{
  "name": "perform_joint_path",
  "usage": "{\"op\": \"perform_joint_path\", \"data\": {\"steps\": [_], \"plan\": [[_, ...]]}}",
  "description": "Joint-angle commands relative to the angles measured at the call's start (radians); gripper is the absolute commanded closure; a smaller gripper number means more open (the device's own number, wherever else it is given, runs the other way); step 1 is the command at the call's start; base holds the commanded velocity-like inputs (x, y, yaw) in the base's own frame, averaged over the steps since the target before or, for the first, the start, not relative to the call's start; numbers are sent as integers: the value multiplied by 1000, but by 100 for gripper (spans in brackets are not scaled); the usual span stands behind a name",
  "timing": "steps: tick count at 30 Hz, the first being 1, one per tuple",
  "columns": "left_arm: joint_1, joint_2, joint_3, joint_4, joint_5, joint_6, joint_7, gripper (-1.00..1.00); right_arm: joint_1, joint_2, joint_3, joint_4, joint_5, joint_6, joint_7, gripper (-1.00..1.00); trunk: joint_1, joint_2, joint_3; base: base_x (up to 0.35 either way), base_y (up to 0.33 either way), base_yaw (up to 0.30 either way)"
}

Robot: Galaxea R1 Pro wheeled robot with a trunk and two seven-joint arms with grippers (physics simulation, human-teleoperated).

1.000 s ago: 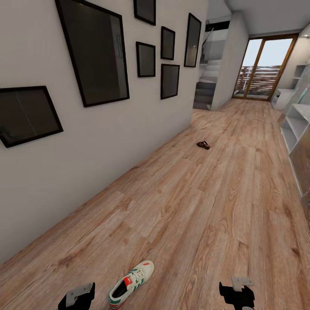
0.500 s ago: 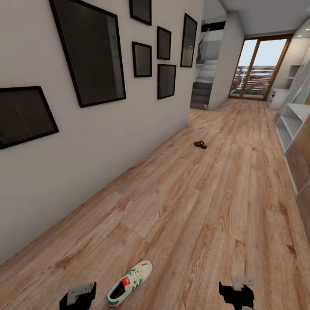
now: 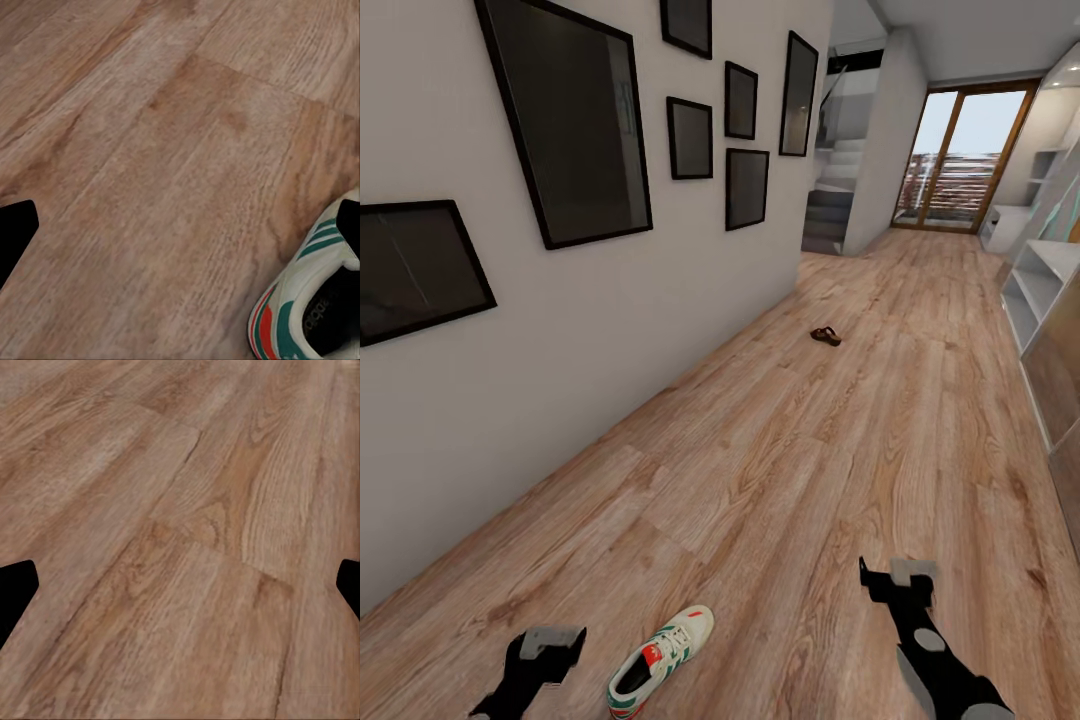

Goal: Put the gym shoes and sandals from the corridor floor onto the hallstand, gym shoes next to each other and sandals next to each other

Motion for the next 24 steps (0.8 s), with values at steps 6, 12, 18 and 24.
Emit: {"op": "perform_joint_path", "data": {"steps": [6, 12, 18, 24], "plan": [[-65, 6, 7, 0, -107, 144, -79, -100, 0, -1, -4, -118, 10, 43, 75, -100, 0, 0, -1, 0, 0, 0], [-129, -4, 9, 0, -254, 251, -123, -100, -3, -4, -5, -235, 10, 219, 144, -100, 0, 0, -1, 0, 0, 0], [-162, -14, 9, 1, -318, 287, -133, -100, -4, -6, -6, -319, 10, 335, 181, -100, 0, 0, -1, 0, 0, 0], [-178, -31, 7, 6, -350, 319, -137, -100, -4, -10, -8, -375, 11, 401, 205, -100, 0, 0, -1, 0, 0, 0]]}}
